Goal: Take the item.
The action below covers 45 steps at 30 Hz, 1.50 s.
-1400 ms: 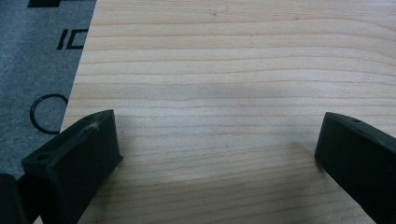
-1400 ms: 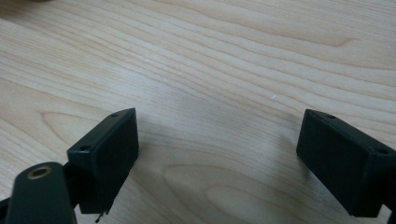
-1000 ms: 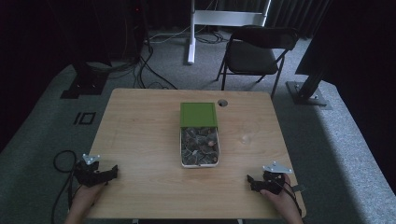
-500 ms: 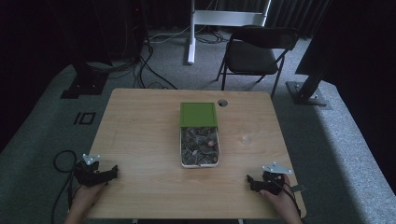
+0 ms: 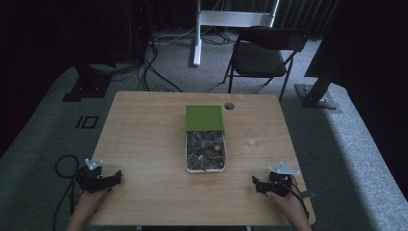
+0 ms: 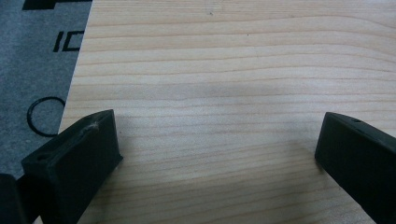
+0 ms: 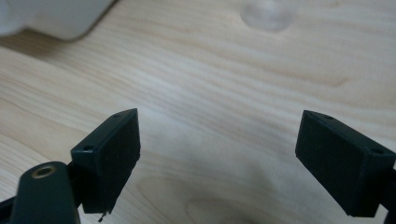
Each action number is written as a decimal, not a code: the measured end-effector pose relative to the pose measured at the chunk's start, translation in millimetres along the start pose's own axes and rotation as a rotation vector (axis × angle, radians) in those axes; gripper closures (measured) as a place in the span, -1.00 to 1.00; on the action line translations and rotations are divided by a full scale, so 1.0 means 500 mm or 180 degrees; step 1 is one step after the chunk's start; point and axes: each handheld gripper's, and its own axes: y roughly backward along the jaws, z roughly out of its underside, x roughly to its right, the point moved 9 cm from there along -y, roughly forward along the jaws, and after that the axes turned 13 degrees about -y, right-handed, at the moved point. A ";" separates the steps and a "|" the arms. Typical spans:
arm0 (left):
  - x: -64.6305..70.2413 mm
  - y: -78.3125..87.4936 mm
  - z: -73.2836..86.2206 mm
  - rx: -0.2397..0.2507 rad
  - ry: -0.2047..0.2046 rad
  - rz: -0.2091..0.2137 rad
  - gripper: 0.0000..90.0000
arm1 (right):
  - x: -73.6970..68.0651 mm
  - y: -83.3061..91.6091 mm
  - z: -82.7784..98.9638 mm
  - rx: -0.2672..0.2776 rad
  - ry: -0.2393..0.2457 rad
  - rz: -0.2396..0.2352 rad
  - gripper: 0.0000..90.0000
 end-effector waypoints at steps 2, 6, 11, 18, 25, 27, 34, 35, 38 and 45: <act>0.000 0.000 0.000 0.0000 0.0000 0.0000 -0.99 | -0.007 0.005 -0.011 0.0026 0.0035 -0.0021 -0.68; 0.000 0.000 0.000 0.0000 0.0000 0.0000 -0.99 | -0.023 0.016 -0.034 0.0075 0.0097 -0.0085 -0.68; 0.000 0.000 0.000 0.0001 0.0001 0.0000 -0.99 | -0.029 0.020 -0.047 0.0114 0.0117 -0.0115 -0.66; 0.000 0.000 0.000 0.0000 0.0001 0.0000 -0.99 | -0.051 0.033 -0.089 0.0226 0.0183 -0.0176 -0.66; 0.000 0.000 0.000 -0.0001 0.0000 -0.0001 -0.99 | -0.074 0.038 -0.115 0.0271 0.0247 -0.0279 -0.66; 0.000 0.000 0.000 -0.0001 -0.0001 0.0000 -0.99 | -0.081 0.038 -0.121 0.0281 0.0266 -0.0302 -0.66; 0.000 0.000 0.000 0.0001 0.0001 0.0000 -0.99 | -0.113 0.039 -0.141 0.0311 0.0334 -0.0420 -0.66; 0.000 0.000 0.000 0.0000 0.0000 0.0000 -0.99 | -0.119 0.039 -0.144 0.0318 0.0345 -0.0442 -0.66; 0.000 0.000 0.000 -0.0003 -0.0001 0.0002 -0.99 | -0.136 0.039 -0.153 0.0332 0.0389 -0.0497 -0.66; 0.000 0.000 0.000 0.0002 0.0006 0.0001 -0.99 | -0.171 0.037 -0.173 0.0368 0.0467 -0.0619 -0.65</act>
